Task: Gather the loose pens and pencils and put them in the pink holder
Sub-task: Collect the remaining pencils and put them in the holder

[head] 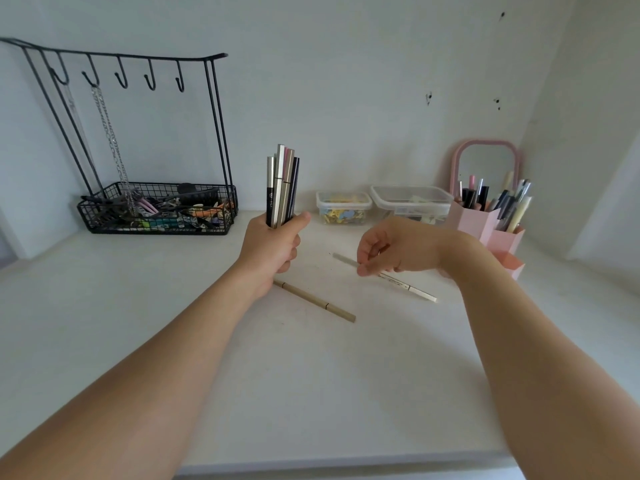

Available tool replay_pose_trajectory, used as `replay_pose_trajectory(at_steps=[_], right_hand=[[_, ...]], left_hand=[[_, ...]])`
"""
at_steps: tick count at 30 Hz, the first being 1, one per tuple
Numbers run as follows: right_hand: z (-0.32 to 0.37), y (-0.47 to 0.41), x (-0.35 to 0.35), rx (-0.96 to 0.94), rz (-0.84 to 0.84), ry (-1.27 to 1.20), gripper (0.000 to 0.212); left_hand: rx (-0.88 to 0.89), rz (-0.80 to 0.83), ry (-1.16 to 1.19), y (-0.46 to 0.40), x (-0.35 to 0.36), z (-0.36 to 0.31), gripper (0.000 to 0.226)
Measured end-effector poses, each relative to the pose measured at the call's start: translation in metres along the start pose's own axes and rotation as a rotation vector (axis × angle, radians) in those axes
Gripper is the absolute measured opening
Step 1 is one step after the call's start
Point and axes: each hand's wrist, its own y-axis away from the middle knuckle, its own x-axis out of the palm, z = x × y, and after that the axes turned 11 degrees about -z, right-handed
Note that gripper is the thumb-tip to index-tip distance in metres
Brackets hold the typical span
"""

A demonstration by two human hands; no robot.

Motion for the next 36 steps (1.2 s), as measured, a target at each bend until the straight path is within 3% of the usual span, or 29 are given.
replay_pose_trajectory(at_steps=[6,9,15,24,29,30,34,36], right_hand=[[0.009,-0.008,0.005,-0.075,-0.216,-0.551,0.011],[0.018,-0.012,0.012,-0.103,-0.333,-0.88,0.009],[0.03,-0.015,0.03,-0.126,-0.4,-1.144,0.002],[0.035,-0.017,0.046,-0.126,-0.549,-1.033,0.006],[0.033,-0.018,0.046,-0.052,-0.708,-0.43,0.01],[0.033,-0.017,0.044,-0.035,-0.641,-0.338,0.011],[0.041,-0.005,0.053,-0.038,-0.088,-0.021,0.03],[0.044,-0.003,0.065,-0.089,-0.021,0.094,0.037]], left_hand=[[-0.023,0.061,0.008,0.008,0.005,-0.003,0.048],[-0.038,0.153,0.045,0.013,0.007,-0.005,0.046],[0.041,0.29,-0.018,0.017,0.01,0.001,0.048],[0.026,0.269,-0.124,0.016,0.012,0.005,0.026],[-0.012,0.087,-0.069,0.012,0.009,0.001,0.026],[-0.018,0.031,-0.041,0.01,0.008,-0.001,0.026],[-0.051,-0.13,0.027,0.0,-0.001,-0.005,0.038],[-0.06,-0.151,0.031,-0.002,-0.003,-0.005,0.04]])
